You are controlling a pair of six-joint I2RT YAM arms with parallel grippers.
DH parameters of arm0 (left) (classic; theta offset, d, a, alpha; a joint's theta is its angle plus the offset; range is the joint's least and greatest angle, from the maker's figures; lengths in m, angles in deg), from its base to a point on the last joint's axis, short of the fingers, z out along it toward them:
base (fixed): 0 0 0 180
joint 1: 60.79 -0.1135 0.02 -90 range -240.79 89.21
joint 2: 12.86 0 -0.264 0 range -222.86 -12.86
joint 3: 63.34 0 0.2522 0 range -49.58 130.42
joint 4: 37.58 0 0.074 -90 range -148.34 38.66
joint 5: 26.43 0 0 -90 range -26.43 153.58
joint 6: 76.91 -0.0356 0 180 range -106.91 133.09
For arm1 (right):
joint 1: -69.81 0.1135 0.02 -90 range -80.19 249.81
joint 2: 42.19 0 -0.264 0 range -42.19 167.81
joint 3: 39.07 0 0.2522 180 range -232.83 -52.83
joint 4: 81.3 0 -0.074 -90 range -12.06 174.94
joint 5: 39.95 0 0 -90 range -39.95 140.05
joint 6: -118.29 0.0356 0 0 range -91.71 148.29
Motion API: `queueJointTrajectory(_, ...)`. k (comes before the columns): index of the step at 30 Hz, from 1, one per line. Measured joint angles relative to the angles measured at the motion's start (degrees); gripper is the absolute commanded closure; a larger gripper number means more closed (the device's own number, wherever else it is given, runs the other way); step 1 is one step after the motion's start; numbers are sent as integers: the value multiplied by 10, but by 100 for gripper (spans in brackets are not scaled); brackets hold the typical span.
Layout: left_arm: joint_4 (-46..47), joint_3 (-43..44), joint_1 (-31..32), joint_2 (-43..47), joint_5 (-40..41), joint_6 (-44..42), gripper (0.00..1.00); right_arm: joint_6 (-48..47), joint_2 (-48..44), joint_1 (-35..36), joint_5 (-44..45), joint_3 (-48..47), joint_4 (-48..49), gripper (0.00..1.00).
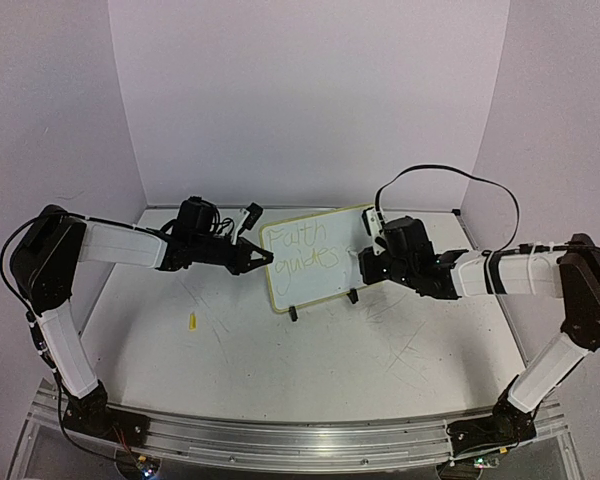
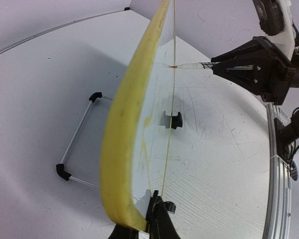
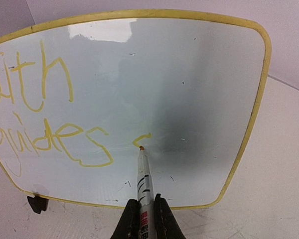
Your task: Write a sentence on the whiteboard
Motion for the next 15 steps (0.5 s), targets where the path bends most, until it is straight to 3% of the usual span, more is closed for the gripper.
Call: queueJointTrajectory(15, -1, 0, 0, 0, 3, 2, 100, 10, 6, 0, 18, 0, -14, 100)
